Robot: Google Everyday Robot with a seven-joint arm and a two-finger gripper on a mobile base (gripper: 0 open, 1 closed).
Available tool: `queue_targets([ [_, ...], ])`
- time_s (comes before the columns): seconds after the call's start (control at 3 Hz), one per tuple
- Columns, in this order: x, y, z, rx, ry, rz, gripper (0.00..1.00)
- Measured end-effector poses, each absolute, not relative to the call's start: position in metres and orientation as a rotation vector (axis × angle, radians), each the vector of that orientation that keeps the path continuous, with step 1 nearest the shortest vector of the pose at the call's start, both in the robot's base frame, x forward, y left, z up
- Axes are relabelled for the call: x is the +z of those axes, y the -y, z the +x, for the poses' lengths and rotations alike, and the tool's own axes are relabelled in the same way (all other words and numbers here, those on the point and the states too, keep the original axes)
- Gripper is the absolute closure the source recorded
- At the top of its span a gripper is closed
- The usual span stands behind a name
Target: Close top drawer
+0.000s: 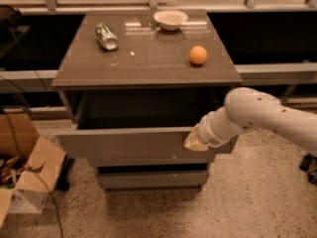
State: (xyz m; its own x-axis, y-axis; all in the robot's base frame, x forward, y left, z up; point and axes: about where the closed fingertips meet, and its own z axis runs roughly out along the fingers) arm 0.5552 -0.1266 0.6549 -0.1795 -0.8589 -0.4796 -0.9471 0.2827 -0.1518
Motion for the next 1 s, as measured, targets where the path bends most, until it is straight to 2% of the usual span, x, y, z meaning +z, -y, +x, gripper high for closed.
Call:
queue_targets([
  [0.33, 0.655, 0.127, 0.555, 0.246, -2.082, -1.617, 0.81],
  [0.67, 0.662, 0.129, 0.601, 0.196, -2.057, -1.576, 0.58],
  [1.0, 0.664, 0.130, 0.613, 0.186, -2.051, -1.562, 0.27],
])
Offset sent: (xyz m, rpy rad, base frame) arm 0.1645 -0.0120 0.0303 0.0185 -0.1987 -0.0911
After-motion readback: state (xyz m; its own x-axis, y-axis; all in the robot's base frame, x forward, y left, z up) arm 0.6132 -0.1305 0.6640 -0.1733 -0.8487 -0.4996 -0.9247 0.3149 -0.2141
